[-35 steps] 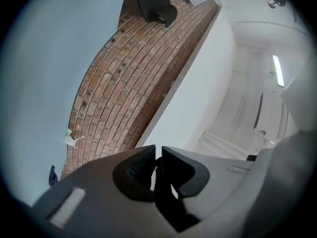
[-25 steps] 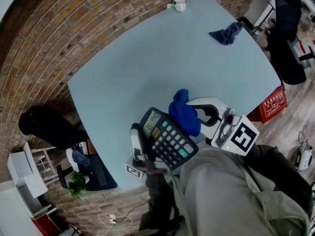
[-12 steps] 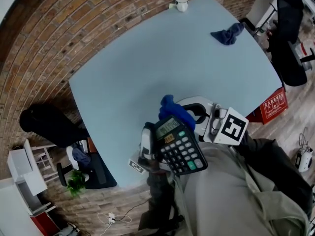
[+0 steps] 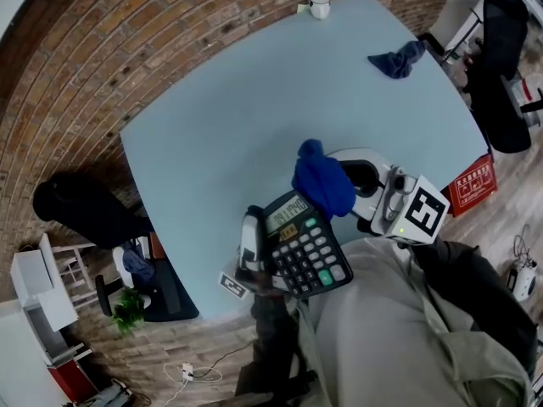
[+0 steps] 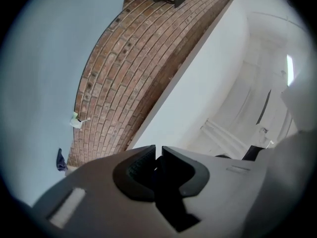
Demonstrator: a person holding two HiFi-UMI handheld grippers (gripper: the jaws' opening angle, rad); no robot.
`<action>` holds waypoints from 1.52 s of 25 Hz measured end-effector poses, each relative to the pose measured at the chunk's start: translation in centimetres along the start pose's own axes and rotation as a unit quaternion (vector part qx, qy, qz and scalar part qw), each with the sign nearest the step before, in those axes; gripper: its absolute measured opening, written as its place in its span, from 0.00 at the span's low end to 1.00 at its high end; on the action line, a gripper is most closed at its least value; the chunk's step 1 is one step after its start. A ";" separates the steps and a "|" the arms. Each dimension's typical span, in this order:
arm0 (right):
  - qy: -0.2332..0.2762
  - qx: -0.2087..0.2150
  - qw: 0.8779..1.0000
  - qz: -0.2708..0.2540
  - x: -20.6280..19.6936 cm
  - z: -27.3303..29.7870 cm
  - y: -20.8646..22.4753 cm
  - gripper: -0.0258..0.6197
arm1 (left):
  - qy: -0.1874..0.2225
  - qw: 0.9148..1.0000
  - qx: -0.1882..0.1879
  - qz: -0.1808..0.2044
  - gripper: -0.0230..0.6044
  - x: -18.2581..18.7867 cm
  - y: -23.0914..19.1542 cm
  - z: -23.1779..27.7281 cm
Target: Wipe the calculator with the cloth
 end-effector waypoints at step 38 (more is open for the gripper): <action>-0.263 0.115 0.890 -0.355 -3.7 3.1 -10.6 0.12 | -0.042 0.922 0.254 0.288 0.11 2.1 1.2 -2.2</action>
Point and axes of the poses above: the fingertips, and each gripper's own axes: z forward along the fingers, y to its right, x out of its top, the point moved 7 cm from there along -z, backward along the fingers, and after that the axes turned 13 degrees about -y, right-handed, at the moved point
